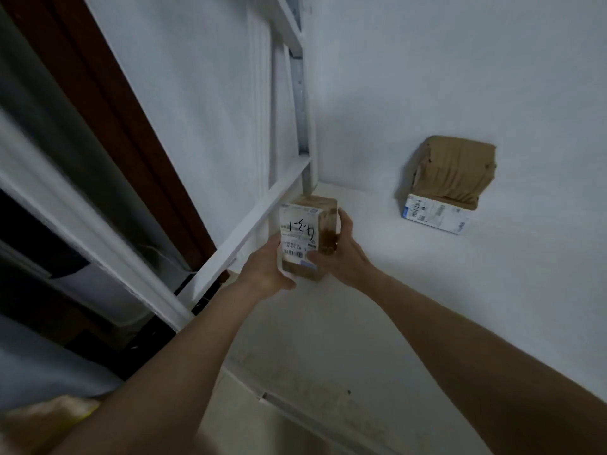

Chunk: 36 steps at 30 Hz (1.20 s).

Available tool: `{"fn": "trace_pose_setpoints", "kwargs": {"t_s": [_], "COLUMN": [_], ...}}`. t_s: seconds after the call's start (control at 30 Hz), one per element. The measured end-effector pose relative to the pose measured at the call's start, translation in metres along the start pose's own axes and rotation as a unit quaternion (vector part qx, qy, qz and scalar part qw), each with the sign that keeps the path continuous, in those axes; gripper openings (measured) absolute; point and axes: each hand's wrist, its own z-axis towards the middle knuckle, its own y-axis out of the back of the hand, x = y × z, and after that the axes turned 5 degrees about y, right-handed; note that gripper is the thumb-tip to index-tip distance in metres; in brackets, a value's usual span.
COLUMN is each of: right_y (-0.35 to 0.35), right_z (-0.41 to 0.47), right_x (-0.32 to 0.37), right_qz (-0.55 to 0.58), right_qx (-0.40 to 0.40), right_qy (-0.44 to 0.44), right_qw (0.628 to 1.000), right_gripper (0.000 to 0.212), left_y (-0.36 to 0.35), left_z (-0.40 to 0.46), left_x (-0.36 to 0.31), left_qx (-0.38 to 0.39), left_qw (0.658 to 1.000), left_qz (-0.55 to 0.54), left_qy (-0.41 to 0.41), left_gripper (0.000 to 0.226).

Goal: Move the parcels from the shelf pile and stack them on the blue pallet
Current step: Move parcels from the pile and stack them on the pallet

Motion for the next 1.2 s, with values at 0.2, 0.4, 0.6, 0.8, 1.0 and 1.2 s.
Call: {"fn": "trace_pose_setpoints", "kwargs": {"t_s": [0.2,0.4,0.6,0.8,1.0,1.2], "right_y": [0.035,0.067,0.104,0.145,0.188,0.263], "right_z": [-0.057,-0.134,-0.21,-0.271,-0.314,-0.343], "right_x": [0.012,0.021,0.035,0.056,0.07,0.091], "right_qz": [0.046,0.08,0.078,0.097,0.077,0.064], "right_qx": [-0.044,-0.119,-0.209,-0.249,-0.248,-0.262], "right_qy": [-0.03,-0.06,-0.095,-0.123,-0.107,-0.113], "right_qw": [0.998,0.988,0.97,0.956,0.96,0.956], "right_gripper": [0.074,0.056,0.04,0.037,0.04,0.043], "left_y": [-0.008,-0.036,-0.07,-0.089,-0.109,-0.133], "left_z": [-0.036,-0.081,-0.122,-0.153,-0.169,-0.19], "left_x": [-0.029,-0.066,-0.111,-0.16,-0.204,-0.263], "left_qx": [0.065,0.11,0.152,0.147,0.181,0.182], "left_qw": [0.993,0.975,0.949,0.931,0.93,0.919], "left_qz": [0.041,0.045,0.027,0.011,0.086,0.137], "left_qy": [-0.084,-0.187,-0.276,-0.333,-0.308,-0.321], "left_gripper": [0.114,0.119,0.122,0.112,0.122,0.126]}}
